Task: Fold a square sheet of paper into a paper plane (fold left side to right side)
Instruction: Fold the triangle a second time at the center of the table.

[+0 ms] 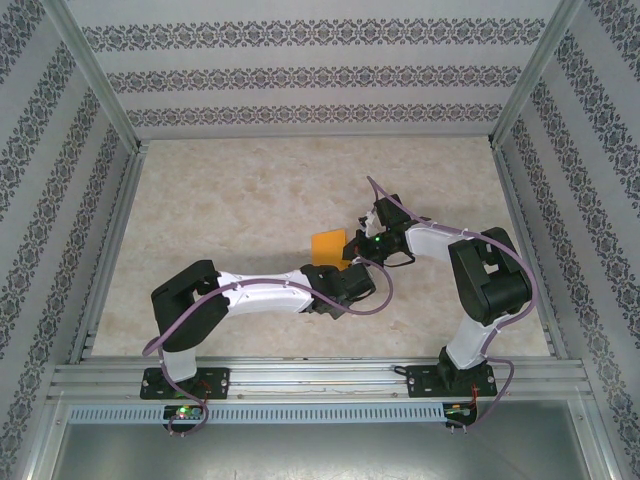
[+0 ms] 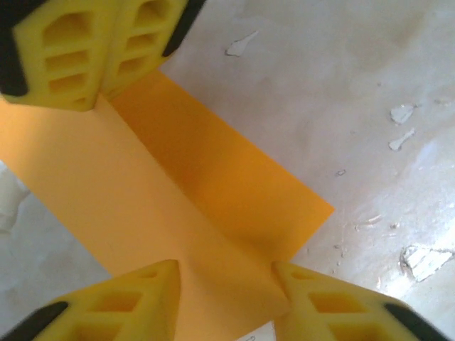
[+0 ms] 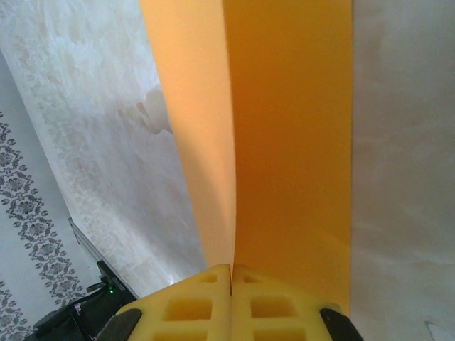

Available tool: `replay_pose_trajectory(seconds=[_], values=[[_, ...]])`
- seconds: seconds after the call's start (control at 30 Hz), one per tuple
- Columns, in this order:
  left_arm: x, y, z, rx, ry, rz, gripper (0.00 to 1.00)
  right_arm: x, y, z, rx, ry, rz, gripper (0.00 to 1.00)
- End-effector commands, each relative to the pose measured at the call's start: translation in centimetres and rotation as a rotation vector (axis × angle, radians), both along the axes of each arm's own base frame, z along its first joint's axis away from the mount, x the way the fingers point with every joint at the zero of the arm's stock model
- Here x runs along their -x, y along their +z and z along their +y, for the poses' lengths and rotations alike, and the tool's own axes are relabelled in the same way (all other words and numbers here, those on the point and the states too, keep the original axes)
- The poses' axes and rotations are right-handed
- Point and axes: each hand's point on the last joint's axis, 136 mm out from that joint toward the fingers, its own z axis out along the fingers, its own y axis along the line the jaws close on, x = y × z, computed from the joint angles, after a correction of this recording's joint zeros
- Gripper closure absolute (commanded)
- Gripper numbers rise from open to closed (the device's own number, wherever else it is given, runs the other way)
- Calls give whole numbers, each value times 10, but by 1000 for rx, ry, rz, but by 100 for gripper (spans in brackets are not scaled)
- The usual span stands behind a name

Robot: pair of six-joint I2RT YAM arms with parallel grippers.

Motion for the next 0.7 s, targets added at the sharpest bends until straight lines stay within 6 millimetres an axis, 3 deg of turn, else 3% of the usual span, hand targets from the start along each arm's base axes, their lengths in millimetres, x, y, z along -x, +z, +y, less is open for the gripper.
replay_pose_trajectory(seconds=[0.0, 0.1, 0.27, 0.47, 0.67], values=[[3, 13, 2, -3, -8, -22, 76, 0, -4, -3, 27, 1, 12, 97], [3, 16, 3, 19, 3, -23, 89, -4, 0, -3, 26, 6, -10, 94], [5, 23, 3, 92, 39, 11, 100, -15, 21, -6, 25, 9, -106, 81], [6, 30, 2, 259, 93, 152, 100, -20, 42, -34, 58, -52, -225, 60], [5, 32, 0, 427, 161, 306, 100, 2, 41, -57, 75, -94, -273, 59]])
